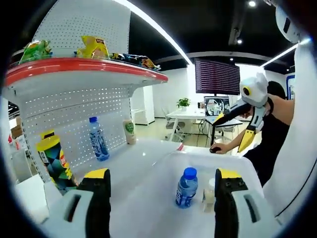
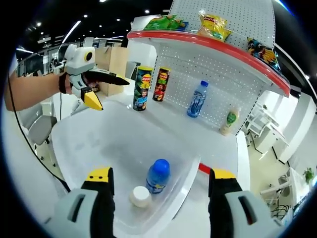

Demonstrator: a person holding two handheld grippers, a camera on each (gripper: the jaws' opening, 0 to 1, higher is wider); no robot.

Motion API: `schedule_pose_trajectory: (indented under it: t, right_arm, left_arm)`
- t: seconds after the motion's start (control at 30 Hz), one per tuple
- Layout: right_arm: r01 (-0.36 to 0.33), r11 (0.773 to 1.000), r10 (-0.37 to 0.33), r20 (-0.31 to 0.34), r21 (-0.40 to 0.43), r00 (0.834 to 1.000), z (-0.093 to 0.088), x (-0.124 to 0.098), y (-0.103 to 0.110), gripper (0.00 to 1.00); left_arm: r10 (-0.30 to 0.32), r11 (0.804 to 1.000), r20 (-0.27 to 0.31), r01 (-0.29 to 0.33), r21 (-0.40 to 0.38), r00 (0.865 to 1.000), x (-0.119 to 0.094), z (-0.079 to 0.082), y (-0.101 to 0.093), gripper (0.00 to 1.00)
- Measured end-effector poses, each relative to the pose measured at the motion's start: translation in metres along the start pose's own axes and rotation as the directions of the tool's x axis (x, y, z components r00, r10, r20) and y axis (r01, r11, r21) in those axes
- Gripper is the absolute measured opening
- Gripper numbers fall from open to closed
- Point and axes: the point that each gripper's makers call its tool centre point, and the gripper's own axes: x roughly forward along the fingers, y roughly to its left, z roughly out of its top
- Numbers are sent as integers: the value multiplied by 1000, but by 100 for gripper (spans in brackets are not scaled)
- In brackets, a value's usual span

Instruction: Place the items from the shopping basket onto the snack and drink counter

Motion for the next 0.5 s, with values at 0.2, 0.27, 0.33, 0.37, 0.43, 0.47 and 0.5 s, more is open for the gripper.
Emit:
schedule_pose_trajectory:
  t: [0.2,0.27,0.33,0.37,0.43,0.47,0.5]
  right_arm:
    - [3,1000,-3,-5,3,1000,-1,1,-1,77]
    - [7,1000,-7,-7,5,1000,-2,1,-3,76]
    - [9,1000,-9,-10,8,1000,-3,1,-4,76]
    - [12,1000,-12,-12,8,1000,-3,1,-4,76]
    - [14,1000,-14,-13,14,1000,-3,1,-5,76]
    - [14,1000,-14,-12,17,1000,-3,1,-5,76]
    - [15,1000,-14,-12,17,1000,-3,1,-5,76]
  left_arm:
    - [-51,999,-11,51,-4,999,16,-9,-12,86]
    - [-78,997,-23,78,-8,997,21,-15,-18,85]
    - [-93,996,-44,93,-2,995,26,-21,-21,85]
    - [-104,994,-63,105,9,993,30,-28,-24,84]
    - [-124,992,-83,125,13,989,35,-34,-28,84]
    - [-137,990,-91,139,16,986,38,-38,-31,84]
    - [-146,989,-100,149,22,984,41,-41,-33,84]
